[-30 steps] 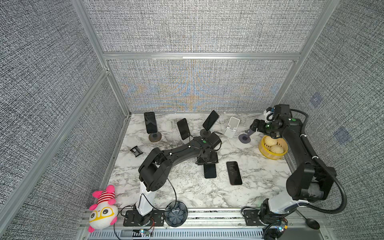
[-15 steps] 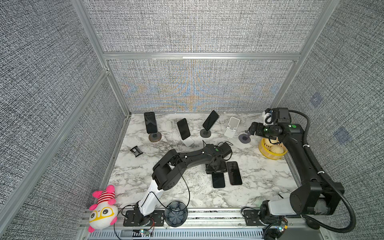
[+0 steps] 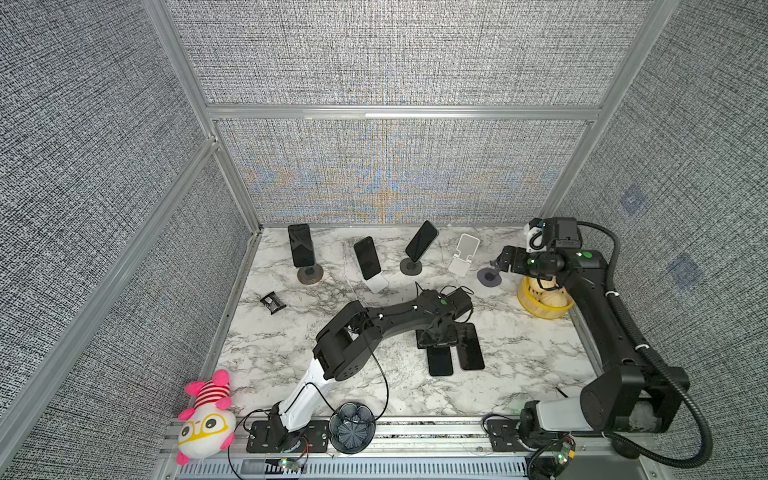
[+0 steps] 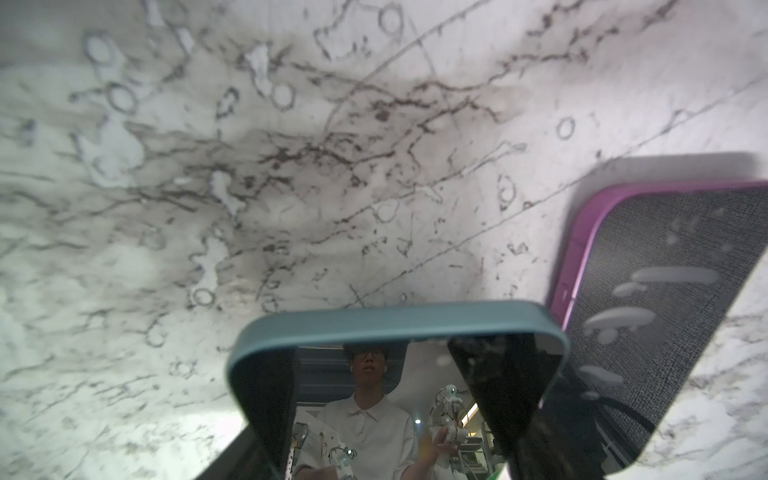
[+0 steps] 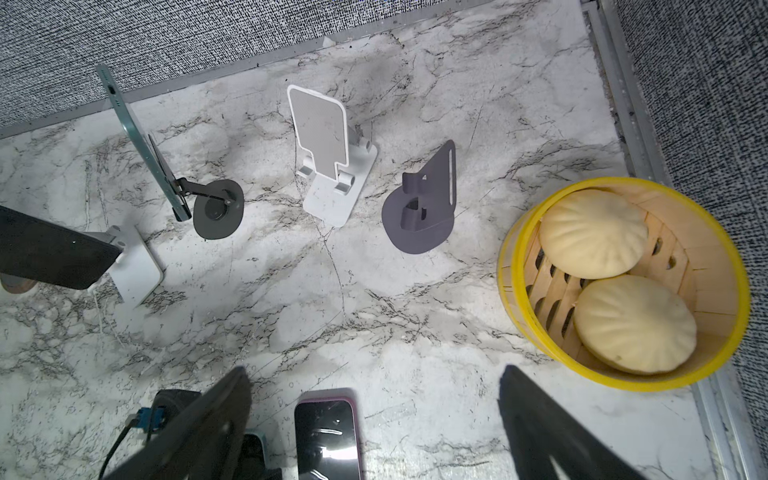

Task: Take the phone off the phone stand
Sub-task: 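Lower the teal-edged phone flat beside the purple-edged phone with the left gripper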

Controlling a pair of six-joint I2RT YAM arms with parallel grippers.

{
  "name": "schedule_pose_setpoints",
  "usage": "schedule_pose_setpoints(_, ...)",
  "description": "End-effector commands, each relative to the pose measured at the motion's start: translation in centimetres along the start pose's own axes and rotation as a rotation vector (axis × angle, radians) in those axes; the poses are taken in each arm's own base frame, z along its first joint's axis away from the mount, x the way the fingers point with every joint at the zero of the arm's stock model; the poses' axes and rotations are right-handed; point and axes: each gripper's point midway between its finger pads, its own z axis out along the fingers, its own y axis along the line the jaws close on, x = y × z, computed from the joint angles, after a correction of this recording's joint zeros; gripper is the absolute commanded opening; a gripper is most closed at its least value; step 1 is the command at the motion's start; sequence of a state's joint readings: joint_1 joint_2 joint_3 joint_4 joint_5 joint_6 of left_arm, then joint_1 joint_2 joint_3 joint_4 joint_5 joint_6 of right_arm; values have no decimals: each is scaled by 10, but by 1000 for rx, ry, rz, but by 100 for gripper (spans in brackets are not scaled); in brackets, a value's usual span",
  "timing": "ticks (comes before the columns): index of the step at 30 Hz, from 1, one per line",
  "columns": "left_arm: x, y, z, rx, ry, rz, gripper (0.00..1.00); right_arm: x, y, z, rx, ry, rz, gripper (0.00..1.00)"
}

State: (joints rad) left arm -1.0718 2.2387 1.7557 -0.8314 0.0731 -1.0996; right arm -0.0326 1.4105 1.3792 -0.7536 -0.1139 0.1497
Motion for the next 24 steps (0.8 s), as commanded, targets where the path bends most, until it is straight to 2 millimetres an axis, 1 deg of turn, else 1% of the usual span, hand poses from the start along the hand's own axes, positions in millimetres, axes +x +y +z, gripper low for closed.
schedule_pose_setpoints(1,-4,0,8,-4,-14,4,56,-2,3,0,-11,-8,-14,94)
schedule_pose_setpoints(6,-4,0,10,-1,-13,8,60,-2,3,0,-11,-7,-21,93)
schedule_pose_setpoints(9,-3,-3,14,14,-3,10,67,-1,3,0,-11,-7,-24,93)
schedule_pose_setpoints(14,0,-4,23,18,17,6,72,-2,2,-3,-1,-12,-38,93)
schedule_pose_setpoints(16,0,-4,23,22,16,5,77,-3,0,-5,7,-15,-45,93)
schedule_pose_setpoints(18,1,-4,23,27,16,4,84,-4,0,-8,12,-23,-51,93)
schedule_pose_setpoints(20,1,-4,24,34,14,2,88,-4,-1,-10,16,-31,-57,93)
schedule_pose_setpoints(24,1,-5,22,43,12,4,89,-3,-3,-12,26,-33,-61,93)
